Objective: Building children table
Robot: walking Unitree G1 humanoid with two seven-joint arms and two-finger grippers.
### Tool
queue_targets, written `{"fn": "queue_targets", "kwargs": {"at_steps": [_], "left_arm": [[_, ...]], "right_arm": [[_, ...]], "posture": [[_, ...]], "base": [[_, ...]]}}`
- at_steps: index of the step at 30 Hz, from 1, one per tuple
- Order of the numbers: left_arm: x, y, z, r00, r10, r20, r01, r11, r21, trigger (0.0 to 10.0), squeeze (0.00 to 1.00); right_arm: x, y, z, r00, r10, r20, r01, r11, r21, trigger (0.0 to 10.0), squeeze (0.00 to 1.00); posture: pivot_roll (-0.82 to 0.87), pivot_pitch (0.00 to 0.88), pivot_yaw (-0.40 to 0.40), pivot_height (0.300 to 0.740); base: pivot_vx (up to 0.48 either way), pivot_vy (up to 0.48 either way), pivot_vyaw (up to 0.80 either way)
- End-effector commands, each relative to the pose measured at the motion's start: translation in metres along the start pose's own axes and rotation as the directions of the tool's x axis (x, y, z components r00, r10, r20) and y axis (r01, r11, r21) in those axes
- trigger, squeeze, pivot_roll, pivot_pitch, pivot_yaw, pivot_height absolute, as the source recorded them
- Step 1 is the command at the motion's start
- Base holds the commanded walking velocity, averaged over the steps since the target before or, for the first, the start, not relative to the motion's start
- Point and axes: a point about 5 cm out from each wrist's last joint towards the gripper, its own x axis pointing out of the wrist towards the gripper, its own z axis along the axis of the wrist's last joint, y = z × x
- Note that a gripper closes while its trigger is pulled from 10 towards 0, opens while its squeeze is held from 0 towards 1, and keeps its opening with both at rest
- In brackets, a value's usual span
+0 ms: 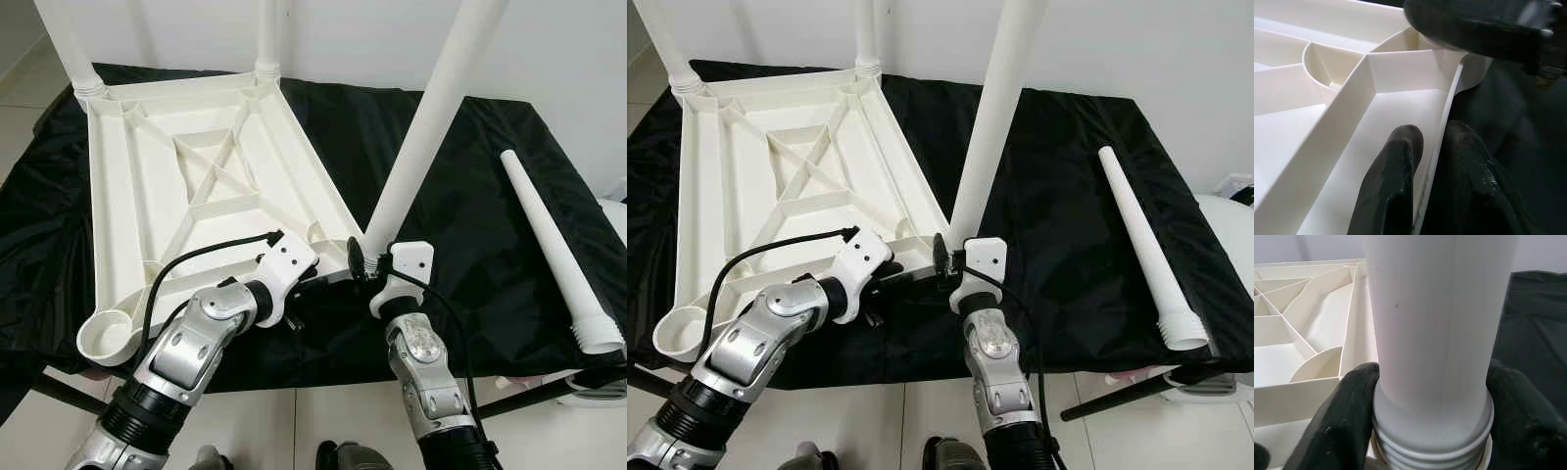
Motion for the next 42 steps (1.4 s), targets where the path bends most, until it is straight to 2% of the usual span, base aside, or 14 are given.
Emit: {"fn": "queue_targets", "kwargs": {"at_steps": [1, 7, 10, 15, 16, 17, 18, 20, 23, 25, 29, 30, 31, 42], "left_arm": [[0.0, -0.014, 0.006, 0.994, -0.108, 0.026, 0.107, 0.994, 0.019, 10.0, 0.0], [0.0, -0.014, 0.006, 0.994, -0.107, 0.027, 0.107, 0.994, 0.02, 10.0, 0.0], [0.001, -0.015, 0.006, 0.994, -0.106, 0.029, 0.106, 0.994, 0.019, 10.0, 0.0], [0.001, -0.016, 0.006, 0.994, -0.107, 0.03, 0.106, 0.994, 0.018, 10.0, 0.0], [0.002, -0.016, 0.006, 0.994, -0.106, 0.03, 0.106, 0.994, 0.019, 10.0, 0.0], [0.002, -0.016, 0.006, 0.994, -0.106, 0.03, 0.106, 0.994, 0.019, 10.0, 0.0], [0.002, -0.016, 0.006, 0.994, -0.106, 0.032, 0.105, 0.994, 0.019, 10.0, 0.0], [0.002, -0.016, 0.006, 0.994, -0.105, 0.033, 0.105, 0.994, 0.02, 10.0, 0.0], [0.002, -0.015, 0.007, 0.994, -0.106, 0.034, 0.105, 0.994, 0.022, 10.0, 0.0], [0.002, -0.015, 0.007, 0.994, -0.105, 0.034, 0.105, 0.994, 0.022, 10.0, 0.0], [0.002, -0.015, 0.007, 0.994, -0.107, 0.034, 0.106, 0.994, 0.024, 10.0, 0.0], [0.002, -0.015, 0.007, 0.994, -0.107, 0.034, 0.106, 0.994, 0.024, 10.0, 0.0], [0.001, -0.015, 0.007, 0.994, -0.108, 0.033, 0.107, 0.994, 0.025, 10.0, 0.0], [0.002, -0.015, 0.007, 0.993, -0.115, 0.031, 0.114, 0.993, 0.027, 10.0, 0.0]], "right_arm": [[-0.002, -0.016, -0.01, 0.994, -0.093, -0.055, 0.094, 0.996, 0.007, 10.0, 1.0], [-0.001, -0.015, -0.01, 0.998, -0.022, -0.058, 0.023, 1.0, 0.02, 10.0, 1.0], [0.003, -0.02, -0.01, 0.995, 0.081, -0.057, -0.08, 0.996, 0.029, 10.0, 1.0], [0.006, -0.024, -0.009, 0.99, 0.129, -0.057, -0.127, 0.992, 0.025, 10.0, 1.0], [0.008, -0.028, -0.008, 0.98, 0.187, -0.061, -0.185, 0.982, 0.031, 10.0, 1.0], [0.008, -0.028, -0.008, 0.98, 0.187, -0.061, -0.185, 0.982, 0.031, 10.0, 1.0], [0.013, -0.039, -0.006, 0.946, 0.316, -0.075, -0.315, 0.949, 0.021, 10.0, 0.0], [0.014, -0.044, -0.005, 0.929, 0.361, -0.085, -0.361, 0.932, 0.012, 10.0, 0.0], [0.015, -0.054, -0.006, 0.88, 0.461, -0.113, -0.466, 0.885, -0.015, 10.0, 0.0], [0.015, -0.055, -0.006, 0.867, 0.483, -0.121, -0.488, 0.873, -0.018, 10.0, 0.0], [0.01, -0.065, -0.009, 0.75, 0.639, -0.17, -0.647, 0.762, 0.011, 10.0, 0.0], [0.01, -0.065, -0.009, 0.75, 0.639, -0.17, -0.647, 0.762, 0.011, 10.0, 0.0], [0.011, -0.069, -0.008, 0.721, 0.669, -0.179, -0.678, 0.735, 0.02, 10.0, 0.0], [0.021, -0.081, -0.005, 0.655, 0.735, -0.173, -0.74, 0.671, 0.049, 10.0, 0.0]], "posture": [[-0.04, 0.122, -0.041, 0.74], [-0.04, 0.119, -0.046, 0.74], [-0.04, 0.114, -0.052, 0.74], [-0.05, 0.113, -0.054, 0.74], [-0.05, 0.11, -0.056, 0.74], [-0.05, 0.11, -0.056, 0.74], [-0.05, 0.106, -0.056, 0.74], [-0.05, 0.106, -0.057, 0.74], [-0.05, 0.102, -0.055, 0.74], [-0.05, 0.102, -0.055, 0.74], [-0.04, 0.1, -0.051, 0.74], [-0.04, 0.1, -0.051, 0.74], [-0.05, 0.099, -0.047, 0.74], [-0.04, 0.104, -0.037, 0.74]], "base": [[0.0, 0.0, 0.0], [0.0, 0.0, 0.0], [0.0, 0.0, 0.0], [0.0, 0.0, 0.0], [0.0, 0.0, 0.0], [0.0, 0.0, 0.0], [0.0, 0.0, 0.0], [0.0, 0.0, 0.0], [0.0, 0.0, 0.0], [0.0, 0.0, 0.0], [0.0, 0.0, 0.0], [0.0, 0.0, 0.0], [0.0, 0.0, 0.0], [0.0, 0.0, 0.0]]}}
